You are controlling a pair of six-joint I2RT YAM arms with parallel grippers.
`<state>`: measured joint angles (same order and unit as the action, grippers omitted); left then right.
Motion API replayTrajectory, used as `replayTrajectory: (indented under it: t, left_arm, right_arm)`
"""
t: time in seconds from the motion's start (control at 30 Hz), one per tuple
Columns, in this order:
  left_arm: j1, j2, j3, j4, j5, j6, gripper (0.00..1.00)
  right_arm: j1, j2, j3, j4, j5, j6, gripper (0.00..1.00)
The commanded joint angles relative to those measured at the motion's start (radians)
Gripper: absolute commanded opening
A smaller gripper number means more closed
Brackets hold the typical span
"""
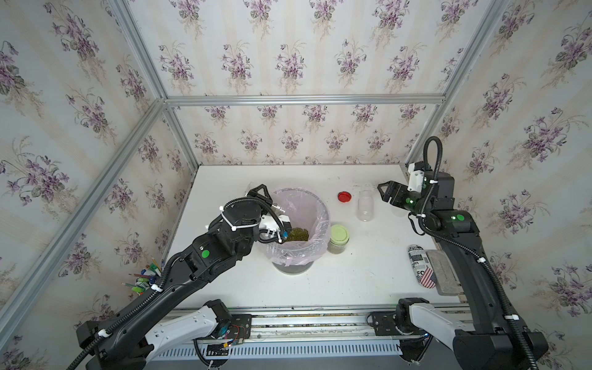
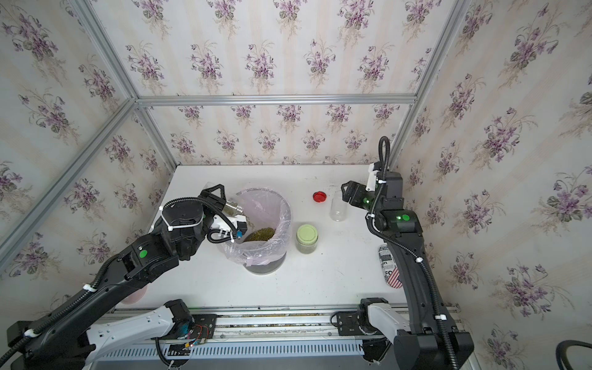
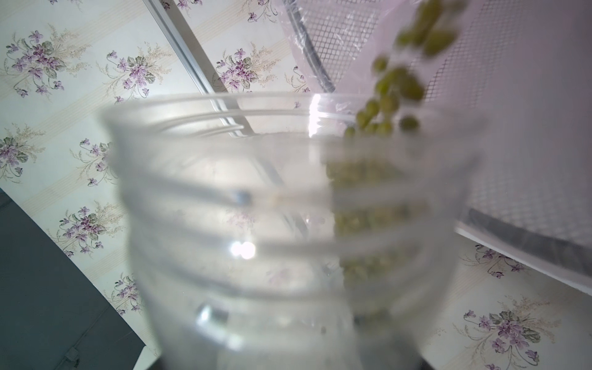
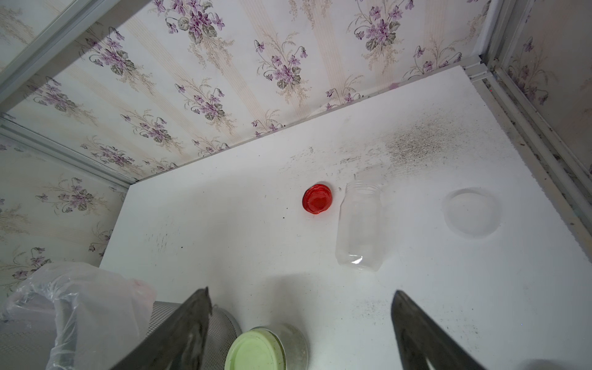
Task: Empty moldy mung beans from jars
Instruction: Pour the moldy mung beans from the jar into the trash bin.
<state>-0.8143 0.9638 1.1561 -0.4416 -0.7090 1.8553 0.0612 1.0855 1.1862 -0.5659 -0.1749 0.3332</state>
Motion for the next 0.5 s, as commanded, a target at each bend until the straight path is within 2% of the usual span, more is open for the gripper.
replayTrajectory:
  t: [0.0,0.47]
  left_arm:
    - [0.0,0.0,0.014,0.038,-0.006,0.073,0.48]
    - [0.0,0.0,-0.001,0.069,-0.029,0.124,0.47]
  right_arm:
    - [0.001,-0.006,0.0,0.02,-0.005,0.002,0.86]
    - [0.002,-0.009,0.002,0.018,-0.001,0.003,0.86]
